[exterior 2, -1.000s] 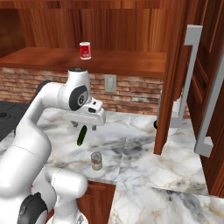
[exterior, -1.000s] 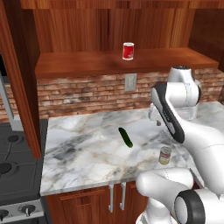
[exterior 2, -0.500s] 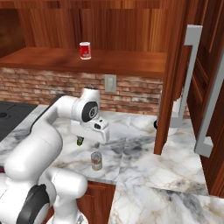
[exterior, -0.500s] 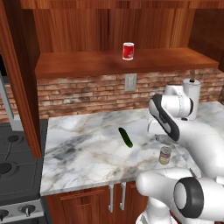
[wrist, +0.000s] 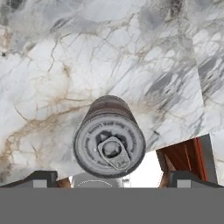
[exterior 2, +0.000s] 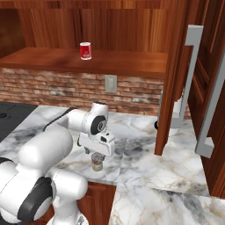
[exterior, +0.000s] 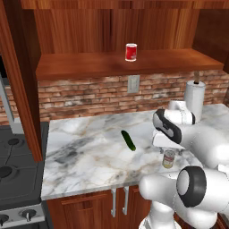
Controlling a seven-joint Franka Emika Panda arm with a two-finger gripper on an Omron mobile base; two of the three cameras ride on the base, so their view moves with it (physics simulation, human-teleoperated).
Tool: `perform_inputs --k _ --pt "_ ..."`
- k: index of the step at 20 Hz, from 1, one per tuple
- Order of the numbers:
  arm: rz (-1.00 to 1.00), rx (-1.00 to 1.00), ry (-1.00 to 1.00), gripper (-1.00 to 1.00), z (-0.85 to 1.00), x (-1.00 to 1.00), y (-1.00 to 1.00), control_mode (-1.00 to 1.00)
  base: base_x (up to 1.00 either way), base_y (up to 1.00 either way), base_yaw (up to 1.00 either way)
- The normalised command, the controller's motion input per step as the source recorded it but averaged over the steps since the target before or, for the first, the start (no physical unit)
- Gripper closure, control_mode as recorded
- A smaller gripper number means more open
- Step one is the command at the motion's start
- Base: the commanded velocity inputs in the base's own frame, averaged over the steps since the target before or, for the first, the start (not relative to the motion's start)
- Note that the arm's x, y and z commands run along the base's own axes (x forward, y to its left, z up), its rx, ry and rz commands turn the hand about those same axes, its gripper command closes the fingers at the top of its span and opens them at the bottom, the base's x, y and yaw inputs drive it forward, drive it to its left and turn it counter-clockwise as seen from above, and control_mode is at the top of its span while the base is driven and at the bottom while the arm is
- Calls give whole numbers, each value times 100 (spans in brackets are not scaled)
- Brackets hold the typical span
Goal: Restock the canned food cabinet by taking the new fresh canned food from the counter and placing it in the cabinet. Then, take the old canned food from the cabinet and place it on the counter.
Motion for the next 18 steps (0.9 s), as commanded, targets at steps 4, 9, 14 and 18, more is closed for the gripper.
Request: perform_inputs --k 4,9,14,18 --pt "0 -6 -6 -100 -36 20 0 -100 0 0 0" --pt "0 -9 -4 -100 -34 16 0 -100 0 0 0" --pt "0 -3 0 -100 -23 6 0 -100 0 0 0" --pt "0 0 0 100 -12 0 0 -100 0 0 0"
